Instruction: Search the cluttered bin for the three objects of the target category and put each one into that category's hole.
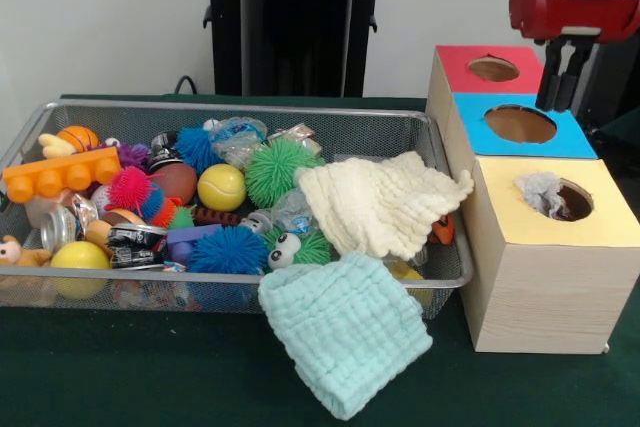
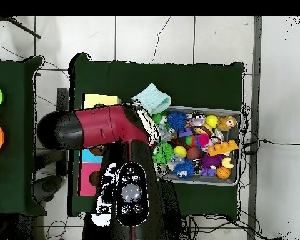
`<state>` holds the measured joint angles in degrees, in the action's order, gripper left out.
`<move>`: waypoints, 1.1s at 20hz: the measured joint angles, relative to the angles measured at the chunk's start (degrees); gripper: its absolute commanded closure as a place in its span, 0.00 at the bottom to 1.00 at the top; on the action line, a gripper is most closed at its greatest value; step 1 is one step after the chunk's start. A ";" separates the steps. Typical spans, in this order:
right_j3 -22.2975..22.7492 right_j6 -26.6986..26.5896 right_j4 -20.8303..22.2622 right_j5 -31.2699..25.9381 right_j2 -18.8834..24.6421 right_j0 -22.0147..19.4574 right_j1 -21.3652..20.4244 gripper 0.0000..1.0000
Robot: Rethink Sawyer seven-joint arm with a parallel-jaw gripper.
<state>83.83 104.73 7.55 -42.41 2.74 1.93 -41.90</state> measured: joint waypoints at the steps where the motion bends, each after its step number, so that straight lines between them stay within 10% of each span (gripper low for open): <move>1: 0.01 0.00 0.00 -0.21 0.00 0.01 -0.29 1.00; 9: 0.02 0.00 -1.74 -0.81 2.17 -2.14 -3.04 1.00; 22: 1.09 -0.05 -1.92 -0.82 10.97 -18.08 -3.84 1.00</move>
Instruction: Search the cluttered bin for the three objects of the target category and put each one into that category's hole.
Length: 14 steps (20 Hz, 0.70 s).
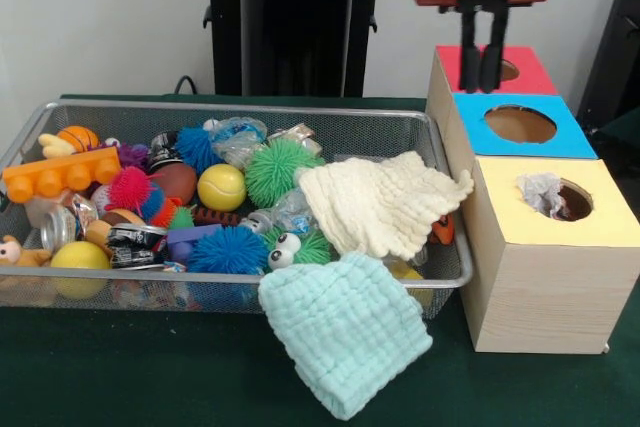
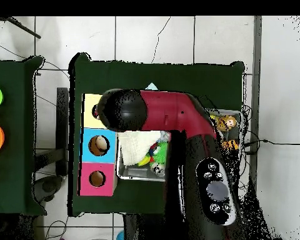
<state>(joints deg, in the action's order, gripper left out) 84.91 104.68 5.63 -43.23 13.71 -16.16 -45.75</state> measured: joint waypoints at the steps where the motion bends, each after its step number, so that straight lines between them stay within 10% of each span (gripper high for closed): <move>1: 0.16 0.00 0.15 0.03 0.34 -0.63 0.02 1.00; 14: 6.10 -0.05 6.69 3.43 7.80 -9.33 0.48 1.00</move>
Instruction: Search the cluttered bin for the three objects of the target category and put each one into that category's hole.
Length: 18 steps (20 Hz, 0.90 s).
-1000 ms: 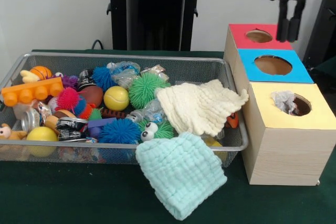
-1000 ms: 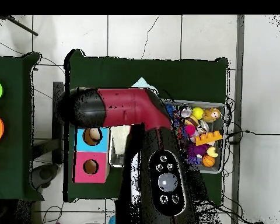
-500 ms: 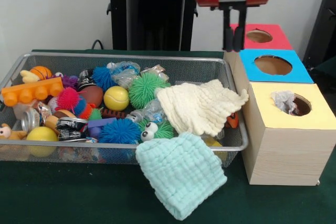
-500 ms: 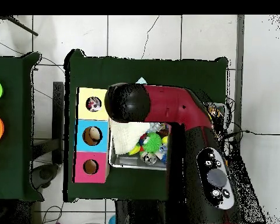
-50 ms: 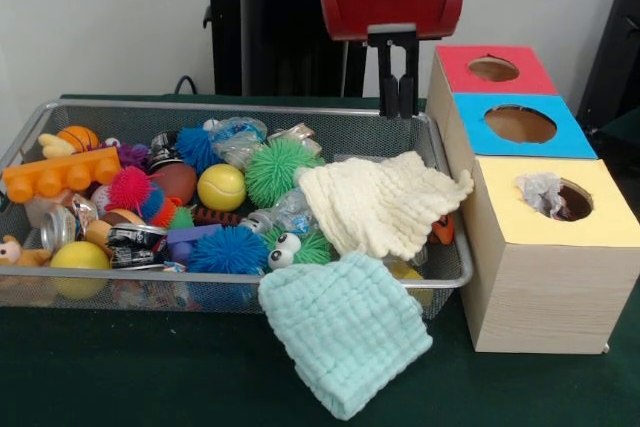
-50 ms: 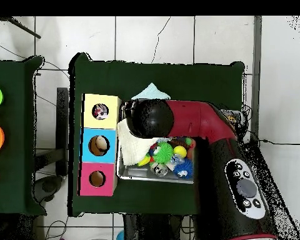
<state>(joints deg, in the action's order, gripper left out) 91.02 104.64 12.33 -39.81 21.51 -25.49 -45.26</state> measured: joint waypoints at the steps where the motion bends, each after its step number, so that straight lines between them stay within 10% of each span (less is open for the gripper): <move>1: 0.27 0.00 0.27 0.19 0.29 -0.15 0.01 1.00; 7: 1.36 0.00 1.94 0.46 3.16 -0.87 0.00 1.00; 8: 1.94 0.00 1.95 0.45 4.55 -1.37 0.00 0.00; 18: 3.42 0.00 1.95 0.45 8.86 -4.69 0.25 0.00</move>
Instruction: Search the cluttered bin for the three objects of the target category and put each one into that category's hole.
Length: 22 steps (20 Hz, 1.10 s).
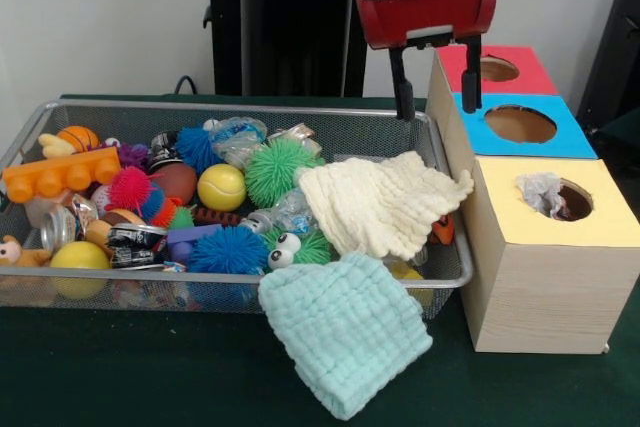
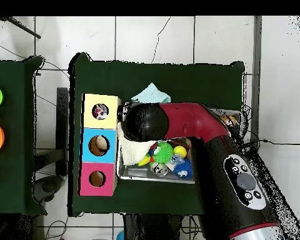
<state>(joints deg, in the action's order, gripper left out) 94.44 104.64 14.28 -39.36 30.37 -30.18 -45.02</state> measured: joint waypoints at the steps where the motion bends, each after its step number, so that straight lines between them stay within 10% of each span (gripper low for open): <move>1: 0.00 0.00 0.00 0.01 0.26 -0.28 0.07 0.00; 22: -4.19 -0.83 4.28 -5.62 4.17 -6.77 2.85 0.00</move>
<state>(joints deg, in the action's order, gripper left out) 90.25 103.81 18.56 -44.97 34.54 -36.95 -42.16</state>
